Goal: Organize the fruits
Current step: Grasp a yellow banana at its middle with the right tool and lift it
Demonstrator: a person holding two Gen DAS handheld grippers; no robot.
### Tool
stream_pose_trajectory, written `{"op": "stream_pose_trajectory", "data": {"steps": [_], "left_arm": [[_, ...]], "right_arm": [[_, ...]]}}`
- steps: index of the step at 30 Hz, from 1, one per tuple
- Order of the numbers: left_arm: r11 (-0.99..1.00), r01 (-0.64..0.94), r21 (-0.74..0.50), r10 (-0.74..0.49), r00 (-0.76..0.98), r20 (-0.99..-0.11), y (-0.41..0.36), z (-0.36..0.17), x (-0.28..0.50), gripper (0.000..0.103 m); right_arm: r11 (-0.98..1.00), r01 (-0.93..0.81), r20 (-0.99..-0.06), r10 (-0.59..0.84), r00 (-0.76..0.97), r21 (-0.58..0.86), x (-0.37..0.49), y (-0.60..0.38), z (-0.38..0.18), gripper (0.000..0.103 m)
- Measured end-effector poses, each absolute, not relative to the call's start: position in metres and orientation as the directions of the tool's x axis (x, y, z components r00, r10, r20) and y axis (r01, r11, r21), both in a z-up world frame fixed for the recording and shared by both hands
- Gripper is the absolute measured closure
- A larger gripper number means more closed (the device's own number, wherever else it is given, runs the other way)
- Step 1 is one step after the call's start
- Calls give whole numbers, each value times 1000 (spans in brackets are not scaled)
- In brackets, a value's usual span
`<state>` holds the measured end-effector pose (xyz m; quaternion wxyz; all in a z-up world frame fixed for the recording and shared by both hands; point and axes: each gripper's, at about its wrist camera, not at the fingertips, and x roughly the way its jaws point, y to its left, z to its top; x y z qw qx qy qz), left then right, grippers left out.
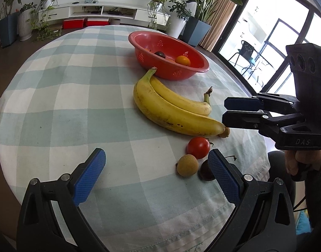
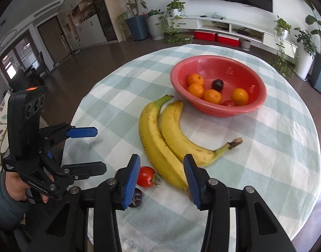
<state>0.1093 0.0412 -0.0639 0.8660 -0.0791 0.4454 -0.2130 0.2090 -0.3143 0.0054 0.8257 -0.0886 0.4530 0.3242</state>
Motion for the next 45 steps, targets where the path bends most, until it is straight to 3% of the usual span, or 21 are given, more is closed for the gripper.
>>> {"op": "stream_pose_trajectory", "data": {"steps": [11,23,29,34,37,45], "left_arm": [[896,271,-353,-445,537,-717,59,-64,108,4],[894,252,-371,-447,576,-685,66,-60,103,4],[893,253,-372,-448,579,-681,68,-60,102,4],[891,252,-377,-450,585,-674,68,-57,100,4],[891,249,-380,-451,590,-669,69,-57,98,4],[897,237,-374,-438,601,-669,70,-57,97,4]], "right_arm": [[709,-700,-894,365,261,85,239,-265,-18,64],[672,-739,-925,313,215,55,242,-252,-18,64],[673,-739,-953,232,194,14,254,-242,-25,62],[636,-770,-968,158,197,-53,246,-229,-28,52],[635,-770,-967,154,201,-59,243,-226,-28,47],[643,-766,-965,201,169,-1,256,-227,-31,49]]}}
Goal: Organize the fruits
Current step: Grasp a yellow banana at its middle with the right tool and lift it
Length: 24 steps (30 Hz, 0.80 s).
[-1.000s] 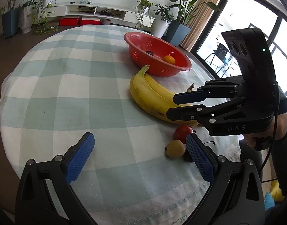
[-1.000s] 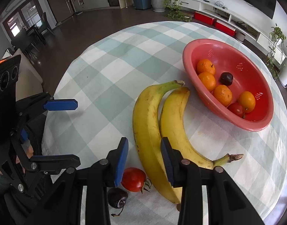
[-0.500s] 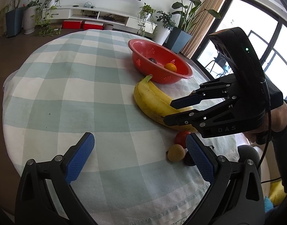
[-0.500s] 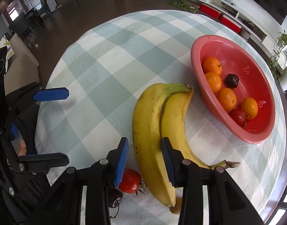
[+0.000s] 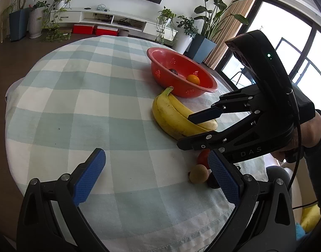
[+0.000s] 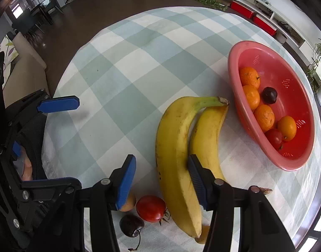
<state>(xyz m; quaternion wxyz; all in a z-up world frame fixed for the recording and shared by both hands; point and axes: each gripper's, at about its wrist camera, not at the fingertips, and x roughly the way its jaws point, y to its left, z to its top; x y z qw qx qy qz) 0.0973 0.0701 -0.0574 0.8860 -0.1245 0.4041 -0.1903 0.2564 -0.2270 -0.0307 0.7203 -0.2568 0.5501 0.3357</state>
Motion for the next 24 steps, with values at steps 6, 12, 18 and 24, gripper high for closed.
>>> {"op": "stream_pose_trajectory", "data": {"steps": [6,12,18,24], "left_arm": [[893,211,-398,-436,624,-649,80,-55,95,4],[894,217,-393,-436,625,-648,78,-55,95,4],[894,218,-391,-436,622,-650,77,-55,94,4],[899,229,-373,-431,613,-662,72,-57,95,4]], "right_arm": [[629,-777,-978,138,156,-35,255,-225,-40,52],[645,-763,-986,86,139,-52,258,-223,-50,57],[693,-719,-988,73,135,-47,269,-219,-50,65],[711,-701,-990,40,134,-66,275,-211,-51,65]]}}
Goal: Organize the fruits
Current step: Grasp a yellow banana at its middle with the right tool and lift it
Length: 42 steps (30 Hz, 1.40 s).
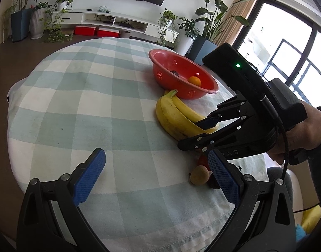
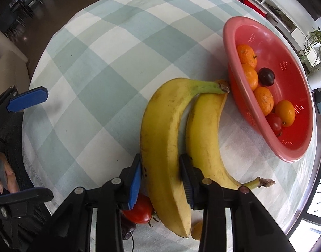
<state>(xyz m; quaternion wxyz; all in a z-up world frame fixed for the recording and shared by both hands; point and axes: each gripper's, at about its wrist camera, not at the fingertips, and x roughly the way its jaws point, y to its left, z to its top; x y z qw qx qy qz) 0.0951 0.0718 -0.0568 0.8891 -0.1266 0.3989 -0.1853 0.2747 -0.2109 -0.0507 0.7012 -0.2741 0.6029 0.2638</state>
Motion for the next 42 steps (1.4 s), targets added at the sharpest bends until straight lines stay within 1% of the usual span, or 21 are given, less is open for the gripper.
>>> {"op": "stream_pose_trajectory", "data": {"steps": [4,13,23,31,42], "left_arm": [[902,234,-362,-427,607,-671,69,-58,96,4],[906,255,-338,-422,596,-683,64,-61,96,4],[909,257,-327,-416,591,-691,63,-64,98,4],[912,262,-316,-410,584,-700,61,-66,100,4],[915,304,-265,-395,547,-738,47,-73,103,4]], "right_arm": [[708,-702,-989,44,143,-70,273,-205,-49,66],[718,-693,-974,113,195,-56,254,-211,-47,67],[730,-683,-949,214,233,-3,241,-226,-27,68],[719,-694,-936,275,219,49,241,-248,-24,68],[735,-672,-907,335,253,84,228,-269,-7,68]]}}
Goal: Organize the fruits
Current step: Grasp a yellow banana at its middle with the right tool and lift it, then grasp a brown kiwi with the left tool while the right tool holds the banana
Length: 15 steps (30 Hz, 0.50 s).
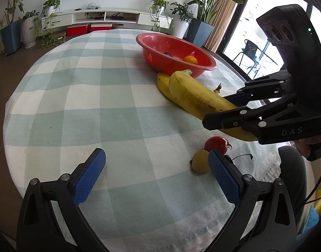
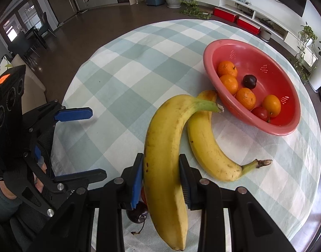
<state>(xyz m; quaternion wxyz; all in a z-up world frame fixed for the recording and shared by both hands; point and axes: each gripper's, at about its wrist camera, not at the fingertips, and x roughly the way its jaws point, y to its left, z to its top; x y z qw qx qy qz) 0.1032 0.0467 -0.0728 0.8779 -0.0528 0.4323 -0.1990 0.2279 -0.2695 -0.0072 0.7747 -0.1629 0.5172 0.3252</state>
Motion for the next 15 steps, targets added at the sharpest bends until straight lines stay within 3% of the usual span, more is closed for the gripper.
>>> {"op": "stream_pose_trajectory", "data": {"steps": [5,9,15], "left_arm": [[885,380,-270,-442,497,-747,35,-73,102,4],[852,482,-206,-437,436,-787,12,-76,101,6],[814,562,-144,-417,394,-819,-5,-79,105,24]], "right_arm": [[754,-641,-862,412,297,139,211,-297,16,68],[775,-603,-817,466,339,192,197,-324,27,68],[800,-543,-784,500,368,256,182,-355,20,68]]}}
